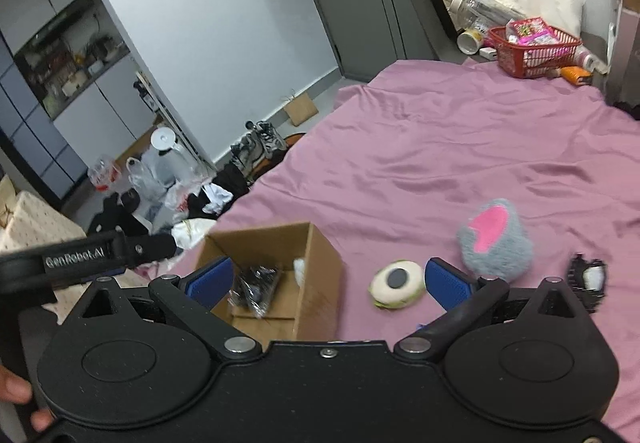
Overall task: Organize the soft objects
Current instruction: 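Open the left tool over the box while the right tool releases the white bag inside, then move the left tool to the blue tissue pack while the right tool reaches the black heart plush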
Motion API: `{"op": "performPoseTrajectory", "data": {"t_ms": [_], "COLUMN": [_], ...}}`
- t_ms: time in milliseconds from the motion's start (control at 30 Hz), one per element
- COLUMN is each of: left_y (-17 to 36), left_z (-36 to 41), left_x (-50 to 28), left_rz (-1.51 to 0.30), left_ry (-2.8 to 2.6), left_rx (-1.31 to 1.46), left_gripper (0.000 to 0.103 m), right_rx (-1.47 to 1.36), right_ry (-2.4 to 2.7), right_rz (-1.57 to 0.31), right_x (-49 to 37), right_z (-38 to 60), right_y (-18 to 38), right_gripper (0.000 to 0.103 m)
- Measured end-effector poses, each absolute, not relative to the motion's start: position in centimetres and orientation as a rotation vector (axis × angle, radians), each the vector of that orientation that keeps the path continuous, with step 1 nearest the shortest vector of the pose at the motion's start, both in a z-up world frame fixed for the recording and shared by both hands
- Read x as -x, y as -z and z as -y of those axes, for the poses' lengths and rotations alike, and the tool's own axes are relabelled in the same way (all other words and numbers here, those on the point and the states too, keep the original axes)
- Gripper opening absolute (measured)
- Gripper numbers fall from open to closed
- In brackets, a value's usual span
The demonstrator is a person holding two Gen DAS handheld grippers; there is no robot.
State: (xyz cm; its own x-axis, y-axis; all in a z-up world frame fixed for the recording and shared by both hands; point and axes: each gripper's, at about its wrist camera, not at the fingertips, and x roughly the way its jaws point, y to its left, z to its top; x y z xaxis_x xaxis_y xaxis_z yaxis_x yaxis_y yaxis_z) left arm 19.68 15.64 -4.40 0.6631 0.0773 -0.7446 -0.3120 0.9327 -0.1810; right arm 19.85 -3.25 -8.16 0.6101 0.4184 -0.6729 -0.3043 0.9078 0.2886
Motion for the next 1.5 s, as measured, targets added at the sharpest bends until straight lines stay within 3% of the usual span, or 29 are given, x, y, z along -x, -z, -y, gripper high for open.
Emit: {"op": "performPoseTrajectory", "data": {"t_ms": [233, 300, 700, 1500], "left_y": [3.6, 3.6, 3.6, 4.5], "left_z": [-12.7, -12.0, -7.0, 2.4], "left_x": [-19.2, -19.1, -18.6, -18.4], "left_rz": [-0.843, -0.855, -0.880, -0.865], "left_ry": [-0.194, -0.183, -0.125, -0.124], "left_rx": [0.254, 0.254, 0.243, 0.197], "left_gripper": [0.080, 0.090, 0.102, 0.102], "right_rx": [-0.173, -0.185, -0.201, -0.321], "right_ry": [-0.398, -0.391, -0.373, -0.285], "right_rz": [-0.817, -0.822, -0.808, -0.815], "right_x": [-18.9, -18.7, -17.9, -18.6], "right_z": [6.0, 7.0, 12.3, 22.3], "right_y": [7.2, 7.1, 6.7, 8.6], "right_gripper": [0.103, 0.103, 0.103, 0.103]}}
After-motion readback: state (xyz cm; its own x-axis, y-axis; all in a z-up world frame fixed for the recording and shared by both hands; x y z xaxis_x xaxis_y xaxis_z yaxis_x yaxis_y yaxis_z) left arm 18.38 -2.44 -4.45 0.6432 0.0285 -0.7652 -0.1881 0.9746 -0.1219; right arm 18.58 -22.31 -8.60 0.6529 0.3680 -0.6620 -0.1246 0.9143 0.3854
